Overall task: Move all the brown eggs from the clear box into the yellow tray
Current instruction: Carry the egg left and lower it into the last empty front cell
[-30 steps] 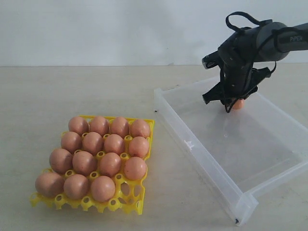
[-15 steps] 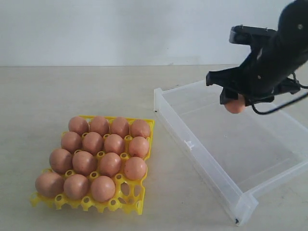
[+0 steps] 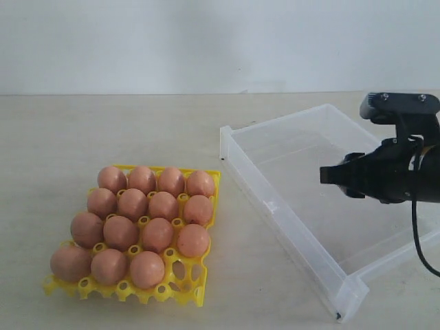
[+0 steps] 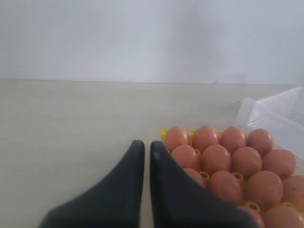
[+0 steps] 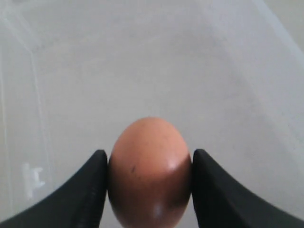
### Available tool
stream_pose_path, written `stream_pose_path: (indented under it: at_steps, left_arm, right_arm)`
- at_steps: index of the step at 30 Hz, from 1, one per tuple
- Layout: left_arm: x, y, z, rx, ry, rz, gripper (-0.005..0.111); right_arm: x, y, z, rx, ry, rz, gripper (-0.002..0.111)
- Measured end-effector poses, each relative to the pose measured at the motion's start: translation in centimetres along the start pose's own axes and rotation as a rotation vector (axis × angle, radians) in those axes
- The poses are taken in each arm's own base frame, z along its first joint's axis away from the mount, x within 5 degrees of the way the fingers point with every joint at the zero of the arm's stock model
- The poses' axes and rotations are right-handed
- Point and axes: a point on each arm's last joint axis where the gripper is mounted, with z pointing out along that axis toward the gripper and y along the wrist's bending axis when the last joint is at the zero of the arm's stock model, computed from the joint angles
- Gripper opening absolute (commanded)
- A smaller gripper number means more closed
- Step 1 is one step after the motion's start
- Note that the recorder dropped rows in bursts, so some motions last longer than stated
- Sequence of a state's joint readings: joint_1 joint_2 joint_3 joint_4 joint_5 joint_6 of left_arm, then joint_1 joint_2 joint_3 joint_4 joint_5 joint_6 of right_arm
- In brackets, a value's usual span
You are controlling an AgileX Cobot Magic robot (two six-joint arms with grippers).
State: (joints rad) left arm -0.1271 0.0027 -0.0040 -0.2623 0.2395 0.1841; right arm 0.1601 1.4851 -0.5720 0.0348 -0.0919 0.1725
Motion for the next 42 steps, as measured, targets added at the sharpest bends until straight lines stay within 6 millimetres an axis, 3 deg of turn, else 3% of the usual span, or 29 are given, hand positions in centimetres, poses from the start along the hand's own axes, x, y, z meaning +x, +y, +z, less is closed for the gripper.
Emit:
stream_pose_path:
  at_steps: [10,14,16,19,23,27,30,34,42]
  left_arm:
    - [0.0,0.0,0.0,0.000,0.000,0.000,0.004]
    - [0.0,0.0,0.0,0.000,0.000,0.000,0.004]
    - [0.0,0.0,0.0,0.000,0.000,0.000,0.004]
    - [0.0,0.0,0.0,0.000,0.000,0.000,0.004]
    - [0.0,0.0,0.0,0.000,0.000,0.000,0.004]
    - [0.0,0.0,0.0,0.000,0.000,0.000,0.004]
    - [0.0,0.0,0.0,0.000,0.000,0.000,0.004]
    - [0.0,0.0,0.0,0.000,0.000,0.000,0.004]
    - [0.0,0.0,0.0,0.000,0.000,0.000,0.004]
  right_arm:
    - [-5.1,1.3,-4.2,-0.202,-0.497,0.242,0.000]
    - [-6.4,3.1,-6.6,-0.440,-0.643,0.225,0.000]
    - [-6.5,5.0,-8.0,-0.679,-0.669,0.164,0.000]
    - [-4.9,7.1,-9.1,-0.947,-0.535,0.012,0.000]
    - [-2.9,9.0,-9.3,-1.039,-0.389,-0.134,0.000]
    - [0.7,13.1,-8.5,-0.935,-0.241,-0.377,0.000]
    - [4.1,15.6,-6.0,-0.869,-0.120,-0.485,0.000]
    - [5.7,16.8,-3.2,-0.905,-0.073,-0.324,0.000]
    - [6.9,17.5,-1.0,-0.985,-0.064,-0.121,0.000]
